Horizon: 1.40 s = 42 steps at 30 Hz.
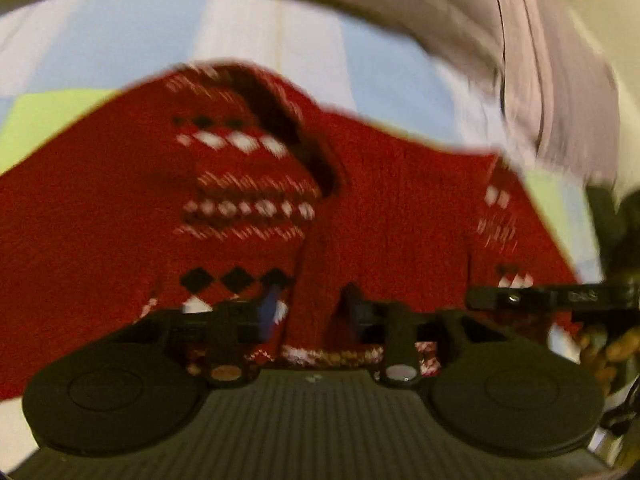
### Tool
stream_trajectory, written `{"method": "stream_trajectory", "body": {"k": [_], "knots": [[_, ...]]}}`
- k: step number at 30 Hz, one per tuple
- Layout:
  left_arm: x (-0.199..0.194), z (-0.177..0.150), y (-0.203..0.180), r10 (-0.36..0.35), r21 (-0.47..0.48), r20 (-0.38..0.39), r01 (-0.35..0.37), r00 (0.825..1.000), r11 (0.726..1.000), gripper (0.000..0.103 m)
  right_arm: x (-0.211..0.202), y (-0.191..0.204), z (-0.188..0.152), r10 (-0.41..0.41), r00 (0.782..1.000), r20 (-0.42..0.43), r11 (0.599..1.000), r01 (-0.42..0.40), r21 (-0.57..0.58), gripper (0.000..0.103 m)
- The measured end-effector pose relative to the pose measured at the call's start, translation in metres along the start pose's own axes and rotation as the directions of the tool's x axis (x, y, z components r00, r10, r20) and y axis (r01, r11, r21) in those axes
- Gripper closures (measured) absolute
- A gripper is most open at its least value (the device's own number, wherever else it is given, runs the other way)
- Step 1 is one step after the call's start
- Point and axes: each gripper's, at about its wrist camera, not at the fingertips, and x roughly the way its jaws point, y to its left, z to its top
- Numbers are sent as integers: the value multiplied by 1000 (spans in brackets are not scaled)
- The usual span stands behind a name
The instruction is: Fold clothes
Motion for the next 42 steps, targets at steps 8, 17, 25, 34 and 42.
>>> {"method": "stream_trajectory", "body": {"k": [8,17,25,34,42], "knots": [[-32,125,-3,-94,-87,342,131,935,988,85,-9,18,44,10,1000,17,992,-8,-125,93],[-58,72,43,55,-189,358,15,932,982,57,-55,8,58,-37,963,267,990,71,-120,14],[-101,-166,91,124,-333,37,-104,992,937,65,-98,-59,-80,-97,976,194,994,88,59,24],[-141,-322,62,35,-508,14,-23,999,861,62,-168,-91,-243,-118,990,79,961,94,258,34],[-125,-325,46,-51,-465,86,86,995,881,99,-149,-83,-297,-60,994,90,969,37,246,39]]}}
